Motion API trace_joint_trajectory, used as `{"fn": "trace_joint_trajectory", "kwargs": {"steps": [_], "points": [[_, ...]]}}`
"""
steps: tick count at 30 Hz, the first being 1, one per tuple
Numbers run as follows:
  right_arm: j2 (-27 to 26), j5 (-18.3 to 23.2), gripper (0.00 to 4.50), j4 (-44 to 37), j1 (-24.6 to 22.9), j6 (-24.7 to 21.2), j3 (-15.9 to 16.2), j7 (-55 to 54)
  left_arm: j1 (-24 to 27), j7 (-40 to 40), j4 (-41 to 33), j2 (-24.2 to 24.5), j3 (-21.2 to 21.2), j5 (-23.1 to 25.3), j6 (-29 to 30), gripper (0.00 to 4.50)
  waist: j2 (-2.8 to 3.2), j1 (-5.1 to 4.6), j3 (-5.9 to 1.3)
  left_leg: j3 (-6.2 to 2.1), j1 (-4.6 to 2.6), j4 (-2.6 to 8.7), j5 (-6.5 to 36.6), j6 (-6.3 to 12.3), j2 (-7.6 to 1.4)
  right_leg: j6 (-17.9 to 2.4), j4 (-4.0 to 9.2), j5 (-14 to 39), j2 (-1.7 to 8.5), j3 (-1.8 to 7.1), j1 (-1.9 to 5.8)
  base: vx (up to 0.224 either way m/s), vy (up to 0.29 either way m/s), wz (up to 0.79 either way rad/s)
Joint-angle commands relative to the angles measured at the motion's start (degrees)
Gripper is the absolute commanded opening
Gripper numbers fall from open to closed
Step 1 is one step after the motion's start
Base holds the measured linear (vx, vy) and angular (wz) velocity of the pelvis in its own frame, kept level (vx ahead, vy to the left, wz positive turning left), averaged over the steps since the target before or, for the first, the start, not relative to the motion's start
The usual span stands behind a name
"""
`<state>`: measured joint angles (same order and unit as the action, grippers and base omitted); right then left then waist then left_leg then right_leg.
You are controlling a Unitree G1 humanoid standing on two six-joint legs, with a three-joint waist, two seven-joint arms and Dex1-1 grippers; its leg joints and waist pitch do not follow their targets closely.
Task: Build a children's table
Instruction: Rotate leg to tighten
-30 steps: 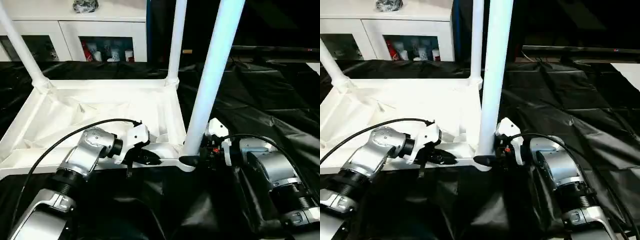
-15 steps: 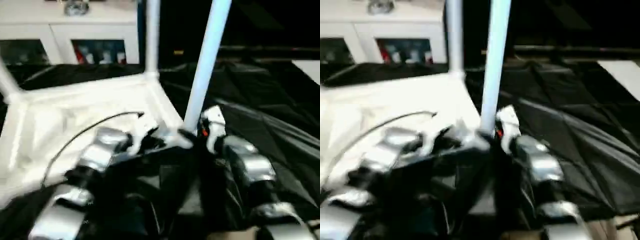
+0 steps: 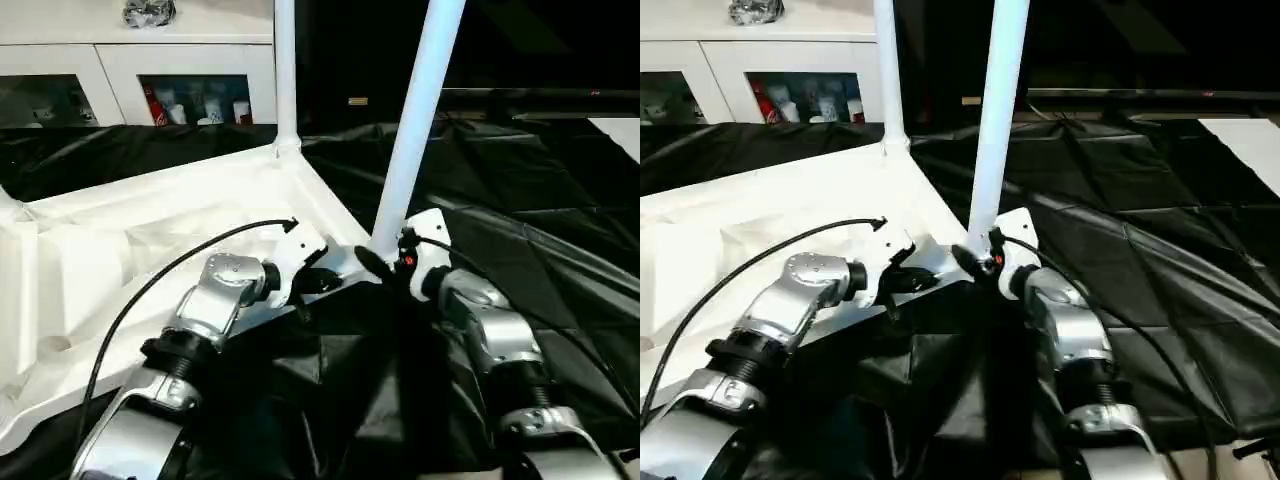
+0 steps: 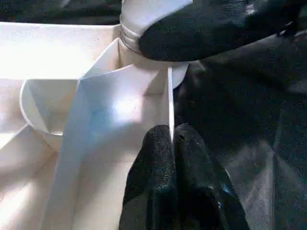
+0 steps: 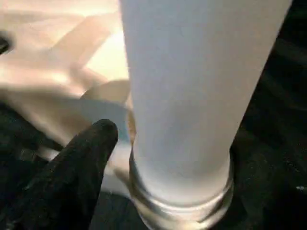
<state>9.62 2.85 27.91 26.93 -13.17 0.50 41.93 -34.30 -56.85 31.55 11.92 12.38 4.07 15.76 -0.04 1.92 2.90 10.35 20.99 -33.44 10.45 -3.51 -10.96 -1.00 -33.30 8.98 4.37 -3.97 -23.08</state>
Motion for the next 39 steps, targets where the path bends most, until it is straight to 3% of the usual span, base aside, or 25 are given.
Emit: {"fn": "trace_joint_trajectory", "kwargs": {"steps": [1, 3, 8, 14, 28, 31, 34, 36, 38, 39], "points": [[-1.2, 3.4, 3.79, -3.7, -1.2, -1.0, 11.1, 14.1, -1.2, -2.6, -2.9, -1.1, 3.3, -1.9, -3.2, 0.00, 0.05, 0.19, -3.69, -0.72, -0.45, 4.04, 12.4, 3.25, -2.27, -12.1, 3.71, 13.8, 3.88, 2.53, 2.88, 0.000, 0.000, 0.00], [0.5, 3.6, 3.79, -4.9, -1.5, -1.2, 11.7, 16.9, -1.1, -3.5, -2.8, -0.2, 3.3, -1.8, -3.6, 0.00, 0.07, 0.24, -3.66, -0.65, -0.45, 3.97, 11.9, 3.77, -2.29, -12.7, 3.58, 12.6, 3.82, 2.56, 2.92, 0.000, 0.000, 0.00], [5.9, 4.1, 3.79, -7.4, -2.4, -1.4, 13.5, 26.1, -0.7, -7.9, -2.6, 2.3, 3.2, -2.3, -5.7, 0.00, 0.02, 0.58, -3.45, -0.60, -0.73, 4.02, 13.8, 3.31, -2.44, -12.8, 3.87, 15.8, 3.85, 2.53, 2.75, 0.000, 0.000, 0.00], [7.7, 5.0, 3.79, -8.7, -2.4, -2.7, 13.9, 29.7, 0.6, -13.5, -4.4, 5.0, 4.2, -3.2, -6.9, 0.00, 0.10, 1.24, -3.45, -0.59, -0.93, 4.11, 14.8, 2.64, -2.64, -12.2, 3.96, 18.0, 3.94, 2.53, 2.56, 0.000, 0.000, 0.00], [7.6, 6.1, 2.66, -10.2, -3.2, -5.7, 14.3, 32.0, 1.4, -13.9, -4.1, 6.7, 4.3, -2.7, -7.4, 0.00, 0.09, 1.63, -3.57, -0.57, -0.74, 4.08, 13.3, 2.00, -2.54, -12.3, 3.57, 16.1, 3.88, 2.55, 2.68, 0.000, 0.000, 0.00], [3.2, 5.1, 2.56, -7.1, -2.8, -4.8, 11.1, 22.5, -0.4, -8.5, -2.1, 3.7, 2.6, -2.6, -5.4, 0.00, 0.08, 1.51, -3.42, -0.52, -0.85, 4.13, 14.1, 1.65, -2.52, -12.1, 3.80, 17.7, 3.95, 2.63, 2.47, 0.000, 0.000, 0.00], [-3.3, 2.8, 2.55, -1.0, -1.1, -5.0, 6.6, 6.3, -2.8, -1.6, 0.3, 0.2, 1.4, -1.6, -3.9, 0.00, 0.12, 0.89, -3.11, -0.84, -1.15, 4.26, 17.4, -0.16, -2.15, -10.3, 4.55, 24.8, 4.04, 2.45, 1.97, 0.000, 0.000, 0.00], [-4.5, 2.2, 2.52, 0.0, -0.9, -4.8, 6.2, 3.5, -3.5, 0.2, 1.0, -0.7, 1.2, -1.1, -3.6, 0.00, 0.19, 0.34, -2.98, -1.28, -1.38, 4.39, 19.8, -1.51, -2.03, -8.4, 4.99, 29.5, 4.03, 2.11, 1.82, 0.000, 0.000, 0.00], [-7.6, 0.7, 2.51, 2.3, -0.3, -3.5, 5.6, -3.5, -4.6, 4.0, 2.0, -3.2, 1.1, -0.5, -2.7, 0.00, 0.35, -0.10, -2.82, -1.30, -1.68, 4.28, 22.0, -1.00, -1.89, -6.7, 5.83, 32.8, 4.10, 2.01, 1.46, 0.000, 0.000, 0.00], [-8.7, 0.4, 2.51, 3.0, 0.0, -3.2, 5.2, -5.8, -4.9, 5.1, 2.2, -4.0, 1.1, -0.4, -2.6, 0.00, 0.24, -0.39, -2.84, -1.46, -1.42, 4.40, 22.1, -0.87, -1.88, -6.3, 5.92, 33.3, 4.14, 1.85, 1.70, 0.000, 0.000, 0.00]]}}
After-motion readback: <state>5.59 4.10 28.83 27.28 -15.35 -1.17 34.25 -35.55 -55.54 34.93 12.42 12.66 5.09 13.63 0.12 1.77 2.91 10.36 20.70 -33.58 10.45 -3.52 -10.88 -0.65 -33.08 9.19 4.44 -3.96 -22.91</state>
